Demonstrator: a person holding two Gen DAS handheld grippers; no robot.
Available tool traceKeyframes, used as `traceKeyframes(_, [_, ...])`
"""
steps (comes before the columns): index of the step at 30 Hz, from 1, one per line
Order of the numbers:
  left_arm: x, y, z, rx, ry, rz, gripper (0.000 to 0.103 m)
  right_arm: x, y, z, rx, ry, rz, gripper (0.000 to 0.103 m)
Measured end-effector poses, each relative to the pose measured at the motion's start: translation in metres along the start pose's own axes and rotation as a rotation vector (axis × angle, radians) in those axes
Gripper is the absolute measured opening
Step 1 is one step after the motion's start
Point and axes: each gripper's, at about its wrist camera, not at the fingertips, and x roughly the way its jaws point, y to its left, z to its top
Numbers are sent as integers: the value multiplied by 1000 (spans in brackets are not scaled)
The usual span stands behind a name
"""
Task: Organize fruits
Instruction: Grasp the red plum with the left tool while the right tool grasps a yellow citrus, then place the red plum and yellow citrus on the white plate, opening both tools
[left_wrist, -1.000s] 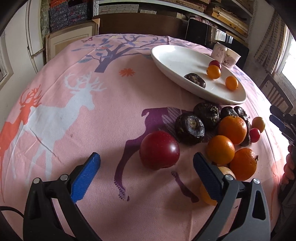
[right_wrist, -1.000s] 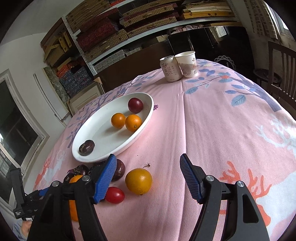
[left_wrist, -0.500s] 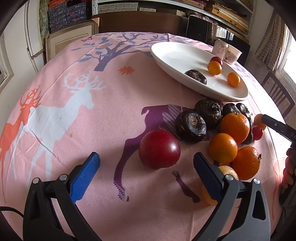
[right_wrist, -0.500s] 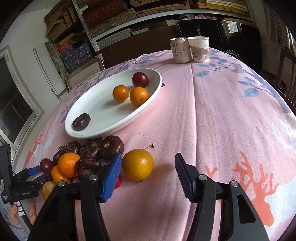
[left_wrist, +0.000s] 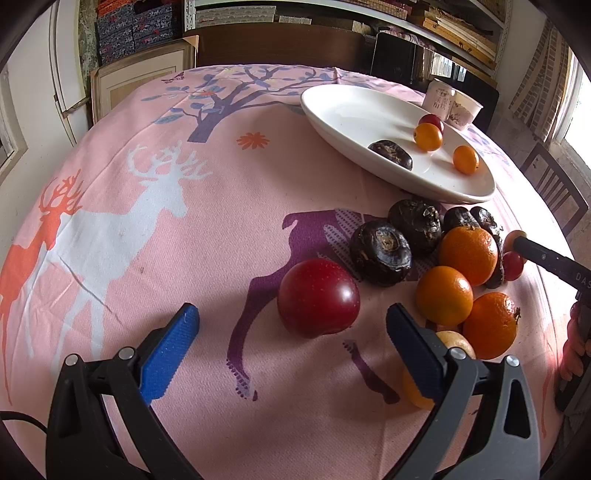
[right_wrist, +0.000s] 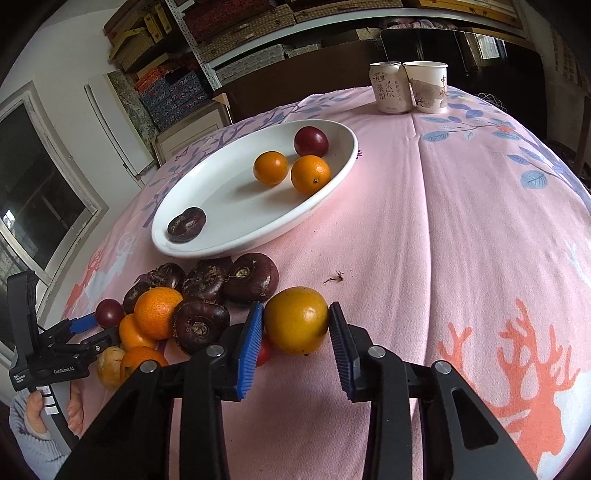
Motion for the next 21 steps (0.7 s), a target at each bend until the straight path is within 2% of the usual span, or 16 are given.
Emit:
traceKeyframes(6, [-10, 10, 0, -56, -59, -12, 98, 1, -2, 0, 10, 6, 13, 37])
traceKeyframes(10, [-16, 6, 0, -41, -90, 0, 96, 1, -2, 0, 10, 6, 12, 37])
traceKeyframes(11, [-17, 4, 0, -28, -92, 3, 91, 1, -2, 0, 10, 6, 12, 37])
traceKeyframes(12, [-16, 2, 0, -16, -91, 6, 71, 1, -2, 0, 10, 6, 12, 37])
traceKeyframes(13, [-14, 0, 0, -6, -81, -1, 58, 1, -2, 0, 10, 6, 12, 37])
traceKeyframes(15, [-10, -2, 0, 5, -58, -27, 49, 1, -2, 0, 10, 6, 12, 37])
traceKeyframes(16, [-9, -3, 0, 8, -54, -46, 38, 1, -2, 0, 10, 6, 11, 37])
traceKeyframes(21, [-11, -7, -1, 21, -62, -93, 38, 0, -4, 1, 13, 0, 3, 36])
